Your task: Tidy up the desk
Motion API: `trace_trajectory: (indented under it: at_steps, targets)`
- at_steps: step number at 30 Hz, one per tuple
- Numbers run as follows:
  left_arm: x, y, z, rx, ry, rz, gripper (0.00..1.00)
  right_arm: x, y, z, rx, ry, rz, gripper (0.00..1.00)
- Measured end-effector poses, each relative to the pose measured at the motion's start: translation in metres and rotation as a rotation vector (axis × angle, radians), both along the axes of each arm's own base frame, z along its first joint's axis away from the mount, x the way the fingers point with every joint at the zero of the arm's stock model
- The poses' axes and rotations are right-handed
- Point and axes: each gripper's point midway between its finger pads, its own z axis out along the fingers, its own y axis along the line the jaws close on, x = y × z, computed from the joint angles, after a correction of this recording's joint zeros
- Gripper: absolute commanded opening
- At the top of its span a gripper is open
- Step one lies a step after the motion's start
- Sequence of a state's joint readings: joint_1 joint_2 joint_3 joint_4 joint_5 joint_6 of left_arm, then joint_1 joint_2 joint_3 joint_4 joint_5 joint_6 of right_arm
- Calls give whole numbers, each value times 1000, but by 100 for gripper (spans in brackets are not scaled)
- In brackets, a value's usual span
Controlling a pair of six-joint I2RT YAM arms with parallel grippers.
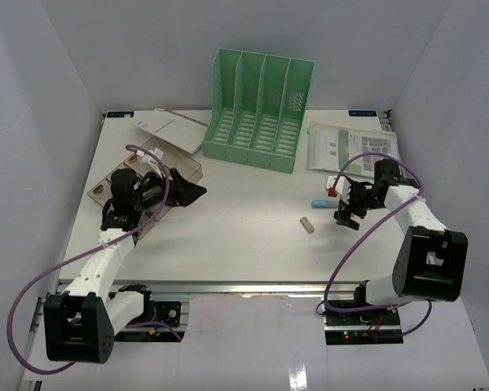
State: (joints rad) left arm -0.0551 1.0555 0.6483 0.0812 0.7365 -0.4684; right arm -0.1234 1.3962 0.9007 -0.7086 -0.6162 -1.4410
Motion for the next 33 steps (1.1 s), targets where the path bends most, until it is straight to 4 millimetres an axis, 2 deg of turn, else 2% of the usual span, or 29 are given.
trace_trajectory:
  at_steps: [2,3,9,15,20,23,26,30,33]
  targets:
    - [-14,-3,-6,-2,-25,-36,98,10,4,-10,-25,7,26,99]
    - [-20,-4,-8,-3,-33,-52,98,16,5,-15,-36,12,32,98]
    - [-32,-9,-2,-11,-83,-104,98,52,8,-40,-85,58,32,82]
    - [-36,-12,3,-26,-102,-133,98,50,24,-61,-123,123,63,67]
    - [-35,-14,4,-60,-75,-129,98,55,28,-61,-131,130,55,45]
    - [-35,-16,-3,-109,-25,-120,98,54,27,-62,-133,139,43,35]
    - [-40,-22,-20,-190,78,-102,94,55,27,-62,-131,143,32,20]
    - [-50,-48,-39,-255,211,-108,92,56,29,-61,-115,156,-8,12]
    - [-55,-86,-33,-268,226,-151,92,56,35,-49,-83,161,-53,9]
